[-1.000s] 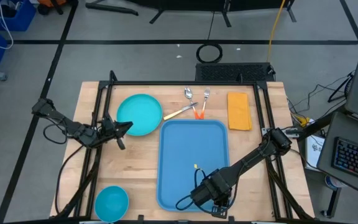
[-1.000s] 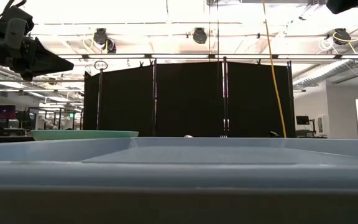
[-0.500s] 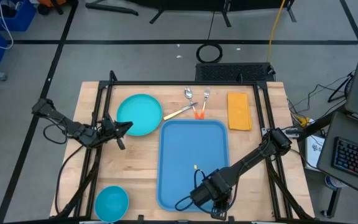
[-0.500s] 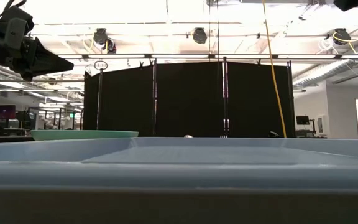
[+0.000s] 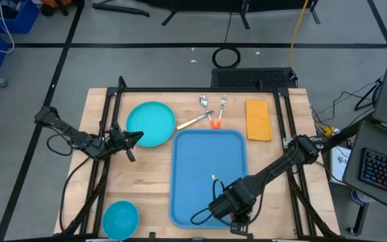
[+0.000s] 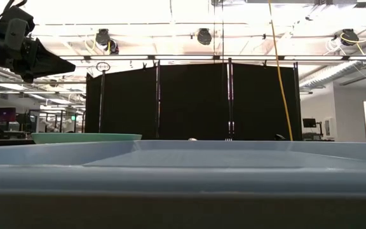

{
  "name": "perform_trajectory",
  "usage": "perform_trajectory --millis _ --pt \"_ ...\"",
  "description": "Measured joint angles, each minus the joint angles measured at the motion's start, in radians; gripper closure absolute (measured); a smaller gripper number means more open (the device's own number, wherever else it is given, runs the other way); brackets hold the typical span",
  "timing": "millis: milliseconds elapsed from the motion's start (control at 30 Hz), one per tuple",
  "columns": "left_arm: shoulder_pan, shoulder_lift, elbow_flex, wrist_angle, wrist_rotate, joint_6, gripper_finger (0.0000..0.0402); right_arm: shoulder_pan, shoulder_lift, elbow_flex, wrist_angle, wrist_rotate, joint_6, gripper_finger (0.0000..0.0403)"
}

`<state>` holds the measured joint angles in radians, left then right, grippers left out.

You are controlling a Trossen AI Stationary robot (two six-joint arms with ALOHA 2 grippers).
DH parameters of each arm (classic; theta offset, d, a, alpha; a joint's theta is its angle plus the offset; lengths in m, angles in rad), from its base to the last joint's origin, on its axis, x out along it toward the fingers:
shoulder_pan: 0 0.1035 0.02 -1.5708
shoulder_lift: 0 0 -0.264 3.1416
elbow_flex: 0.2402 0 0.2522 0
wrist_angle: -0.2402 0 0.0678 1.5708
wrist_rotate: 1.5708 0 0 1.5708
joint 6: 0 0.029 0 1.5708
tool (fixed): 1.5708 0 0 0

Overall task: Set up tray
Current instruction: Put the light blue plate to the bottom of the pink cup on the blue serving tray

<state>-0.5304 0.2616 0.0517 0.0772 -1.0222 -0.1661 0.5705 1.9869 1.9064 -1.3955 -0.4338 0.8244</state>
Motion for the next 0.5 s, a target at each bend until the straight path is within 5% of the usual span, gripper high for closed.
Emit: perform_trajectory --millis 333,500 --pt "0.000 0.000 0.000 0.025 -0.038 0.020 0.0364 0.017 -0.131 -0.003 -0.025 0.615 -0.094 0.0279" --pt "0.000 0.000 0.000 0.145 -0.043 0.077 0.0364 0.021 -0.210 -0.086 0.002 0.811 -0.129 0.0279"
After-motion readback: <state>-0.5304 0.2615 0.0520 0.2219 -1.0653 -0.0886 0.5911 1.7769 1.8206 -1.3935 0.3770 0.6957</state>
